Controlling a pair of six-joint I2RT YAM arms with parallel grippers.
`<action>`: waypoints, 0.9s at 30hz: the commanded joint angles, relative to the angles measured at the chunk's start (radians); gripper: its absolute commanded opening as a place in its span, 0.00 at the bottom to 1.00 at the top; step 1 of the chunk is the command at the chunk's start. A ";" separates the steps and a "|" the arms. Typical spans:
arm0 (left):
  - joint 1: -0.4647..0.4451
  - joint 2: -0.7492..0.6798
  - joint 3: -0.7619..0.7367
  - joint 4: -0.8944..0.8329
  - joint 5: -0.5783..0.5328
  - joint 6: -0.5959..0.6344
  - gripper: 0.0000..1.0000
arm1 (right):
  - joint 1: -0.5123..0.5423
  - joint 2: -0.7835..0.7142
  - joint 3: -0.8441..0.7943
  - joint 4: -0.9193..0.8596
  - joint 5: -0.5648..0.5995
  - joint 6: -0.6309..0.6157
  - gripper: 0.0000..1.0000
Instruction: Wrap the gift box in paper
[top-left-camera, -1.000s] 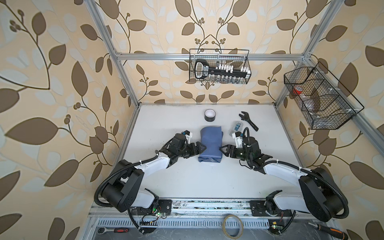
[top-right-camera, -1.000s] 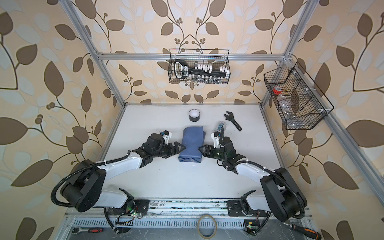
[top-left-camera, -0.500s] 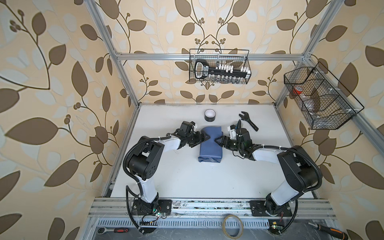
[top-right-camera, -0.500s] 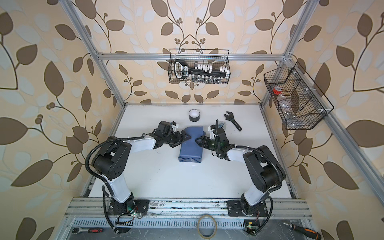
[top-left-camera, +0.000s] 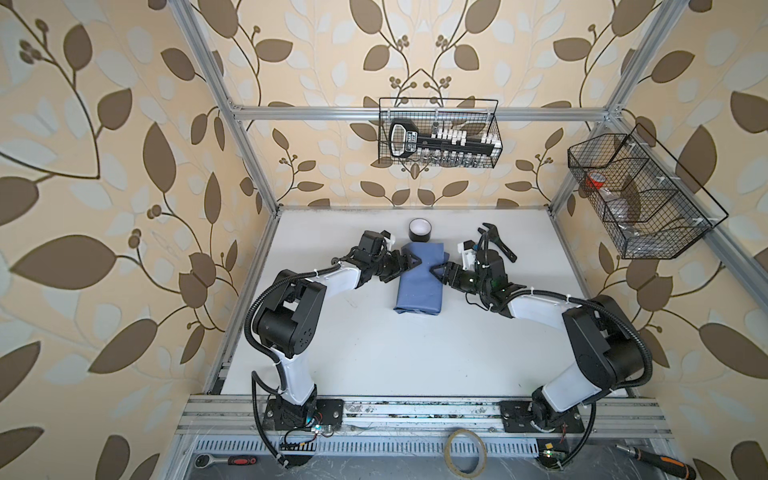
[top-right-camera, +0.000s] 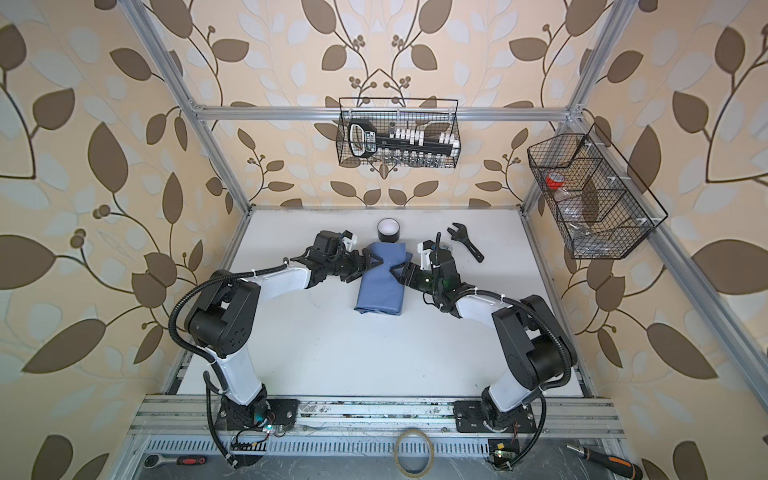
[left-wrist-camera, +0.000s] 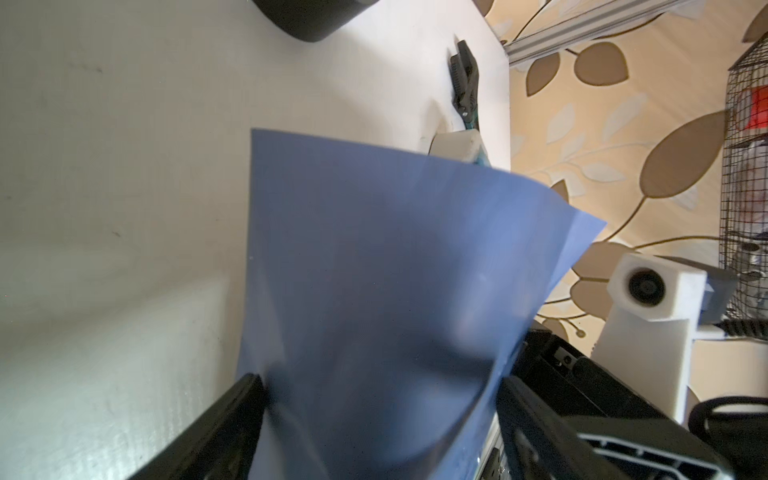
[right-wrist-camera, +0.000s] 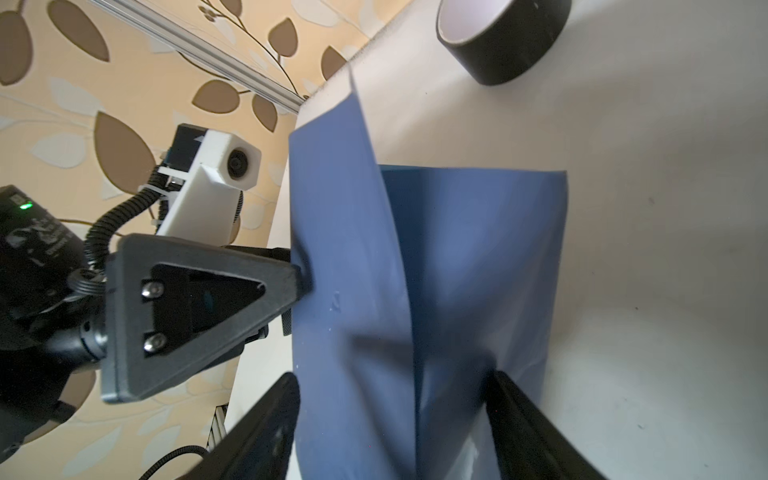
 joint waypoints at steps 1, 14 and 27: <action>-0.022 -0.102 0.047 0.049 0.120 -0.025 0.88 | 0.019 -0.071 0.045 0.029 -0.035 -0.001 0.71; -0.038 -0.226 -0.047 0.088 0.105 -0.031 0.80 | 0.078 -0.185 -0.024 0.017 0.061 -0.038 0.66; -0.124 -0.308 -0.088 -0.074 -0.036 0.109 0.77 | 0.127 -0.269 -0.192 0.026 0.195 -0.003 0.61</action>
